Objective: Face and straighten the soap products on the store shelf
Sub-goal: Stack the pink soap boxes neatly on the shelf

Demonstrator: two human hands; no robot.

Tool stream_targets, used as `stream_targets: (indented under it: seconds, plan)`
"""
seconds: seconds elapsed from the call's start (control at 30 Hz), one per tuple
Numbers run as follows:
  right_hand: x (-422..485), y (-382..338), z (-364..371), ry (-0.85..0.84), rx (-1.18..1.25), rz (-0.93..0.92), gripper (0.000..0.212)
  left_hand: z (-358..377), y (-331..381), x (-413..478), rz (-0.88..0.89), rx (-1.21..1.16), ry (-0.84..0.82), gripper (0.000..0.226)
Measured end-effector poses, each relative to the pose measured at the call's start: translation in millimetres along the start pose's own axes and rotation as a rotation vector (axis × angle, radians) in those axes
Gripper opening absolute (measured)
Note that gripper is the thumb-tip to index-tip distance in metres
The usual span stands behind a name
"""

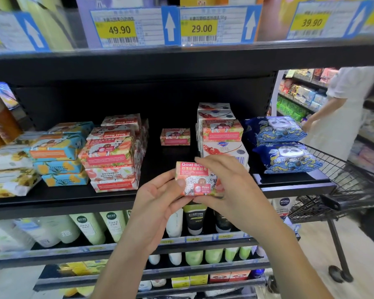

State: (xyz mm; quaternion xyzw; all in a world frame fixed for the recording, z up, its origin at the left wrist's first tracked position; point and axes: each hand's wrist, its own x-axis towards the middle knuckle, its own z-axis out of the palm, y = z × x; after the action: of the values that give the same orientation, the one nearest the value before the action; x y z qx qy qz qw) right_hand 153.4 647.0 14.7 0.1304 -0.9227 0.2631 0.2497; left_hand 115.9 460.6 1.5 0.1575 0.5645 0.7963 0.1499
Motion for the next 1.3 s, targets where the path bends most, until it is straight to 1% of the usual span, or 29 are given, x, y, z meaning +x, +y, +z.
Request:
stream_targets:
  seconds: [0.1,0.2,0.27,0.4,0.43,0.5,0.6,0.7,0.77,0.93,1.03,1.1,1.13,1.23,1.3]
  plan:
    - [8.4,1.2,-10.1,-0.048,-0.004,0.013,0.076,2.5,2.3,4.2,0.048,0.076,-0.013,0.043]
    - [19.3,6.7,-26.9,-0.037,-0.04,0.028,0.078,-1.0,0.9,10.0,0.121,0.308,0.051,0.051]
    - [28.4,13.4,-41.0,-0.028,-0.094,0.04,0.078,-7.9,-1.6,12.6,0.159,0.543,0.076,0.062]
    - [49.2,30.2,-61.6,-0.09,-0.185,0.109,0.079,-21.5,-7.2,18.0,0.148,1.191,0.05,0.075]
    - [53.4,33.7,-64.1,-0.116,-0.196,0.128,0.079,-23.0,-8.7,19.4,0.128,1.318,0.032,0.078]
    - [59.4,39.8,-66.2,-0.166,-0.209,0.153,0.079,-24.0,-11.3,21.6,0.095,1.45,0.013,0.08]
    - [63.5,45.9,-66.8,-0.197,-0.182,0.16,0.075,-24.6,-12.7,22.7,0.116,1.482,0.014,0.079]
    - [64.7,50.0,-65.0,-0.198,-0.158,0.156,0.064,-27.8,-13.2,23.4,0.15,1.492,0.022,0.079]
    - [64.2,50.9,-65.2,-0.198,-0.142,0.16,0.06,-30.5,-14.3,24.4,0.178,1.507,0.019,0.079]
    - [72.5,35.3,-66.6,-0.187,-0.15,0.116,0.063,-35.5,-16.5,26.0,0.233,1.497,0.029,0.079]
    - [101.0,14.4,-60.4,-0.219,-0.173,0.019,0.063,-38.1,-18.3,27.6,0.263,1.484,0.039,0.078]
    - [131.4,5.7,-51.2,-0.312,-0.221,-0.025,0.066,-39.0,-19.1,28.8,0.267,1.46,0.044,0.077]
    - [147.4,1.2,-45.8,-0.381,-0.248,-0.019,0.068,-39.8,-19.4,29.7,0.265,1.443,0.046,0.078]
    - [193.7,-4.6,-22.8,-0.586,-0.333,0.064,0.078,-42.4,-20.0,32.0,0.263,1.404,0.049,0.078]
    - [219.4,-6.3,-8.6,-0.691,-0.455,0.069,0.074,-43.9,-21.2,32.9,0.259,1.401,0.046,0.078]
